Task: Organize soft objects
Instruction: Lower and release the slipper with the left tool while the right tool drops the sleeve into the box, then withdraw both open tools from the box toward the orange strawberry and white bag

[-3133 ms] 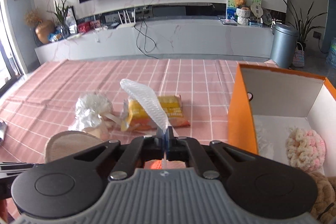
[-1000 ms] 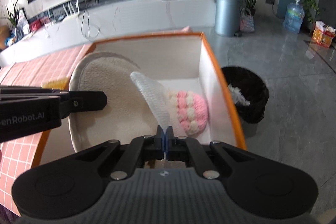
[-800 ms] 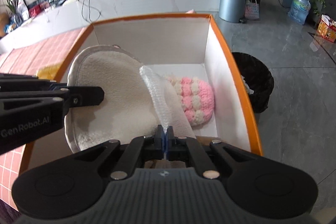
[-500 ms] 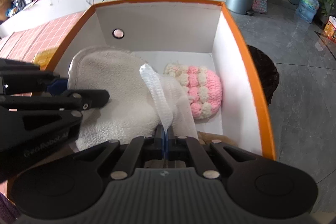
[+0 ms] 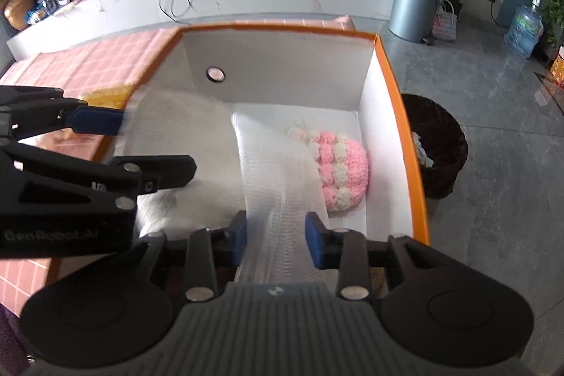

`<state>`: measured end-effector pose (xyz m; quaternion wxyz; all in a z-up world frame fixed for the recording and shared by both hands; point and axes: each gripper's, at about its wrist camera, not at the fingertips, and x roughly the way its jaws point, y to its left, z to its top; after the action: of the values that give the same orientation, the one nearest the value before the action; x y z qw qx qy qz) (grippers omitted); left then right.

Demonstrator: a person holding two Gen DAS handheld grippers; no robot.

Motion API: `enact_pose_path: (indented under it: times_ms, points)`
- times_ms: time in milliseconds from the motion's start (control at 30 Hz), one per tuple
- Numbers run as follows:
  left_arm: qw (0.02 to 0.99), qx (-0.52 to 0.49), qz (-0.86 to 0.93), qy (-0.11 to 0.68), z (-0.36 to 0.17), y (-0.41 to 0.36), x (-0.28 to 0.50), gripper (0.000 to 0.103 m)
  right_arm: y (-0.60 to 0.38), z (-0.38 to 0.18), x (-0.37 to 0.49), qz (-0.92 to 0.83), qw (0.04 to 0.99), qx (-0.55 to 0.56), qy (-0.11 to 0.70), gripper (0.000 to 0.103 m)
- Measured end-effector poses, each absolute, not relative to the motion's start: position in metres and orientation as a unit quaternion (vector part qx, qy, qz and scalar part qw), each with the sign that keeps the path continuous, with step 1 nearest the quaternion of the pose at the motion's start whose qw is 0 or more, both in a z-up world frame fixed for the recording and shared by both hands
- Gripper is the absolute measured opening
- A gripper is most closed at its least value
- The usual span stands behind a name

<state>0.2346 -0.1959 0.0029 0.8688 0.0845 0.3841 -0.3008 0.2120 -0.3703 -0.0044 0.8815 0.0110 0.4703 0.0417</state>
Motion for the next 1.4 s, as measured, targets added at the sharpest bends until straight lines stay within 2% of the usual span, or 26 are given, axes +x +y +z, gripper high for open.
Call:
enact_pose_path:
  times_ms: [67,200,567,767,1000,1167,1400]
  points:
    - [0.871,0.061,-0.304,0.382,0.007,-0.188,0.236,0.081,-0.372,0.003,0.209,0.048,0.884,0.021,0.465,0.047]
    - [0.882,0.02,-0.301,0.361,0.017,-0.173,0.235,0.083,-0.376,0.007,0.211,0.058,0.879,0.053,0.471,0.057]
    - [0.904,-0.059,-0.262,0.333,0.026,-0.129,0.241,0.083,-0.367,-0.004,0.241,0.069,0.858,0.168,0.48,0.058]
    - [0.903,-0.078,-0.241,0.346,0.014,-0.11,0.241,0.083,-0.349,-0.029,0.257,0.054,0.835,0.146,0.528,0.057]
    - [0.898,-0.087,-0.234,0.363,0.001,-0.099,0.238,0.083,-0.338,-0.033,0.262,0.04,0.834,0.112,0.54,0.057]
    - [0.899,-0.084,-0.237,0.358,0.001,-0.093,0.227,0.083,-0.336,-0.018,0.248,0.033,0.858,0.108,0.502,0.056]
    - [0.907,-0.081,-0.244,0.333,0.003,-0.079,0.202,0.083,-0.312,0.025,0.194,0.017,0.924,0.041,0.381,0.058]
